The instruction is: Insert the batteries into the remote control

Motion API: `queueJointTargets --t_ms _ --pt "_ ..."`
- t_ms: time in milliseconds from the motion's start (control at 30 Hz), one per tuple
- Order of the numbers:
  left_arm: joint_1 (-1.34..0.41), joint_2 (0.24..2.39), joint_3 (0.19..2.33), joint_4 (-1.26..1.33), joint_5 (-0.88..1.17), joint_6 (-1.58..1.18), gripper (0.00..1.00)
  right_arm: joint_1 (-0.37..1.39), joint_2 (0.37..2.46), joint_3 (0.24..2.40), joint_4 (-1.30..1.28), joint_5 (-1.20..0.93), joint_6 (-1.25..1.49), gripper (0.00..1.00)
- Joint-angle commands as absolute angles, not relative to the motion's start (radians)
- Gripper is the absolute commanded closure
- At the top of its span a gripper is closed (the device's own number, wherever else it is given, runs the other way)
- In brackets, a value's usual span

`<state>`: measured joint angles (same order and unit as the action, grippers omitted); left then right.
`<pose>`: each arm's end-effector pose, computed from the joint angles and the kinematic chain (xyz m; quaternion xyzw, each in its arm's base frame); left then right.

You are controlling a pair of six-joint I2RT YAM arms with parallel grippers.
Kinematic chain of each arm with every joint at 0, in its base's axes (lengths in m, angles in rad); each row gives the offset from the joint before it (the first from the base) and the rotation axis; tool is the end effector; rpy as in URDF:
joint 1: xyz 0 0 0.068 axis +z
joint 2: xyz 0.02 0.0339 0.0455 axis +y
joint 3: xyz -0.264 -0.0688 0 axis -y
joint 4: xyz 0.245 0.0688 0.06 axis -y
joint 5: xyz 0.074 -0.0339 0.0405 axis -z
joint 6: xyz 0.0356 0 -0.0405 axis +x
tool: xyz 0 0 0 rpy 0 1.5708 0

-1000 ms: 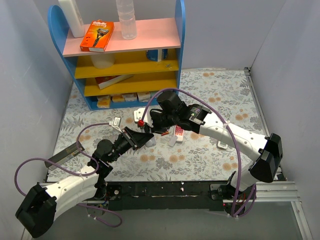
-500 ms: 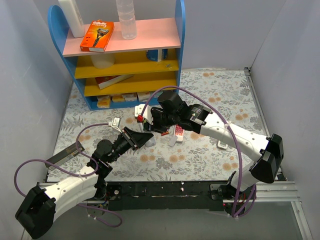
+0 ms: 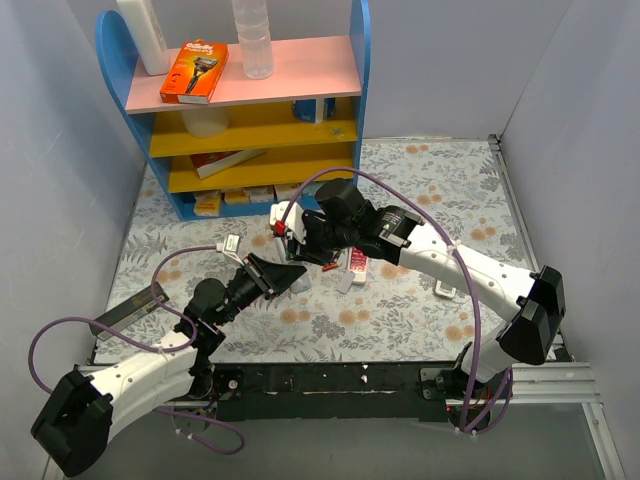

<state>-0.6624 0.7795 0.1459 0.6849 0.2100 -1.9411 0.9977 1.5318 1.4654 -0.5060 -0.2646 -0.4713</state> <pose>0.1325 -0.1128 0.2080 -0.3477 0.5950 -0.7143 0.1221 0.1815 0.2985 0.3622 -0.6302 0.6036 0.2353 0.4281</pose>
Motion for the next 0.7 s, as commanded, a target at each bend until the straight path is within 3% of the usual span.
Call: queueJointTargets --t_ms 0,467,667 --pt "-0.670 0.778 0.181 0.805 0.296 -1.905 1.00 0.973 1.563 1.520 -0.479 -0.245 -0.462 0.66" --pt "-0.670 0.816 0.201 0.868 0.347 -1.881 1.00 0.922 1.666 1.669 -0.637 -0.411 -0.492 0.66" --pt "-0.670 0.825 0.202 0.876 0.350 -1.881 1.00 0.922 1.661 1.654 -0.612 -0.446 -0.495 0.71"
